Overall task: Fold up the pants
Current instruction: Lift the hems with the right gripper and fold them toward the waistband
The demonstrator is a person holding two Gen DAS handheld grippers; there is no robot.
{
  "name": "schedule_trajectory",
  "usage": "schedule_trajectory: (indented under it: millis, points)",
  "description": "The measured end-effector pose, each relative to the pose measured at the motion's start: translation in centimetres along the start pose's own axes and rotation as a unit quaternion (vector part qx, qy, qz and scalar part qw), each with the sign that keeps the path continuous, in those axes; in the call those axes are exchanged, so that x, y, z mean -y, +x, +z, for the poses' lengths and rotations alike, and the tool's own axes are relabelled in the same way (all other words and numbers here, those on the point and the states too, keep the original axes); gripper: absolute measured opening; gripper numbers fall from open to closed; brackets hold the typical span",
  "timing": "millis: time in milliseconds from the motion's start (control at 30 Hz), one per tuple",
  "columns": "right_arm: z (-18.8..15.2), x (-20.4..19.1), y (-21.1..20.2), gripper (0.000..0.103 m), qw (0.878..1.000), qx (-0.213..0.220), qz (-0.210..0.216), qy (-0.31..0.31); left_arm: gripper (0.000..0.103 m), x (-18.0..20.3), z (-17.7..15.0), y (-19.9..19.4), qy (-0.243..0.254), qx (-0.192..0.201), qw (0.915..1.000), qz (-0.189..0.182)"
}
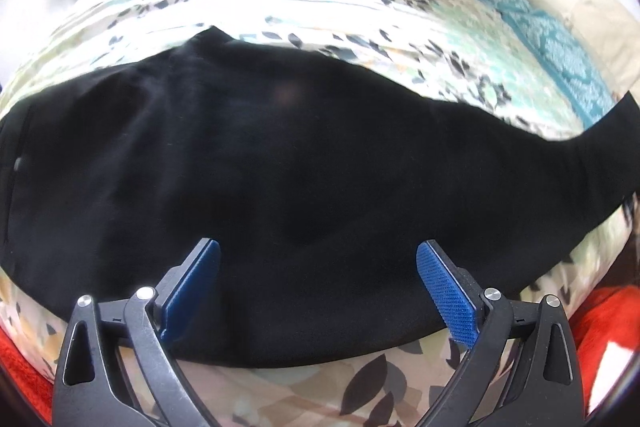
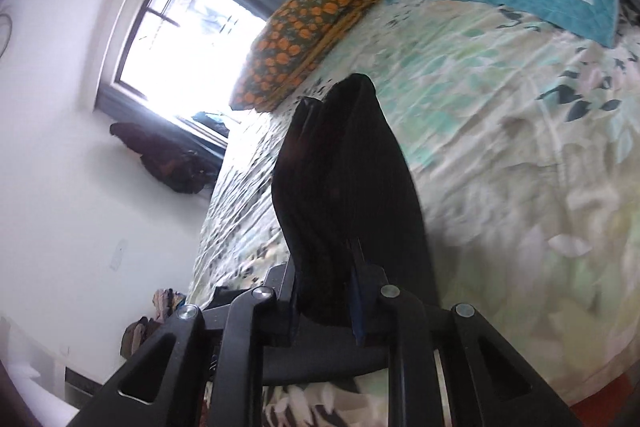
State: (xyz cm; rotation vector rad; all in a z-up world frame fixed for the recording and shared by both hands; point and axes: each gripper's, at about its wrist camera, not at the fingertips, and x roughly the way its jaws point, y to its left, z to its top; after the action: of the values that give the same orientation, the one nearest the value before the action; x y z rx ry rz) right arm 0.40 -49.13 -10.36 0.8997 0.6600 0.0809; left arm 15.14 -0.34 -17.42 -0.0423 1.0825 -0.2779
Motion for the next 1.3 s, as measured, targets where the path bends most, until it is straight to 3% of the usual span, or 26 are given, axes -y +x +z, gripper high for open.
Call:
schedule_trajectory:
  millis: [267, 467, 633, 767, 833, 867, 900, 967, 1033, 1133, 1200, 1267, 1300]
  points:
    - [-8.2, -9.5, 11.1, 0.019, 0.996, -0.078, 0.04, 0.002, 0.099, -5.2, -1.8, -1.4, -0.044, 0.024, 0.9987, -0.01]
    - [-13.3, -14.4, 19.3, 0.019, 0.989, -0.145, 0.035, 0.001, 0.099, -6.2, -1.4, -2.4, -0.044, 0.045, 0.9974, -0.034]
    - [-17.3, -18.0, 23.4, 0.019, 0.979, -0.193, 0.017, -0.065, 0.099, -7.7, -1.2, -2.7, -0.073, 0.045, 0.995, -0.052]
    - [-20.0, -18.4, 25.8, 0.021, 0.969, -0.221, -0.009, -0.109, 0.099, -8.6, -1.0, -2.5, -0.094, 0.043, 0.9927, -0.061]
    - [-20.9, -18.1, 26.4, 0.029, 0.967, -0.224, -0.015, -0.118, 0.099, -8.5, -0.9, -2.5, -0.095, 0.043, 0.9928, -0.059]
    - [-21.0, -18.1, 26.6, 0.045, 0.965, -0.229, -0.015, -0.129, 0.099, -8.5, -0.9, -2.6, -0.094, 0.045, 0.9929, -0.058]
    - [-21.2, -18.6, 26.7, 0.074, 0.96, -0.239, -0.011, -0.145, 0.099, -8.6, -0.9, -2.7, -0.094, 0.048, 0.9928, -0.057]
    - [-21.3, -19.8, 25.9, 0.092, 0.95, -0.252, 0.001, -0.181, 0.099, -8.9, -0.8, -3.1, -0.101, 0.054, 0.9915, -0.061]
    - [-21.2, -20.6, 23.4, 0.092, 0.941, -0.262, 0.017, -0.213, 0.098, -9.1, -0.7, -4.0, -0.112, 0.06, 0.9887, -0.079]
    - [-20.4, -20.7, 18.8, 0.092, 0.929, -0.232, -0.022, -0.288, 0.097, -7.2, -0.3, -5.2, -0.088, 0.071, 0.9855, -0.127]
    - [-19.2, -19.4, 16.1, 0.093, 0.93, -0.196, -0.06, -0.306, 0.092, -4.0, 0.1, -5.5, -0.029, 0.066, 0.9868, -0.145]
    - [-17.8, -17.1, 14.0, 0.094, 0.939, -0.171, -0.087, -0.284, 0.072, -0.3, 0.3, -4.9, 0.037, 0.052, 0.9882, -0.139]
    - [-17.3, -16.1, 13.4, 0.094, 0.944, -0.162, -0.095, -0.271, 0.069, 1.3, 0.5, -4.2, 0.06, 0.042, 0.9888, -0.13]
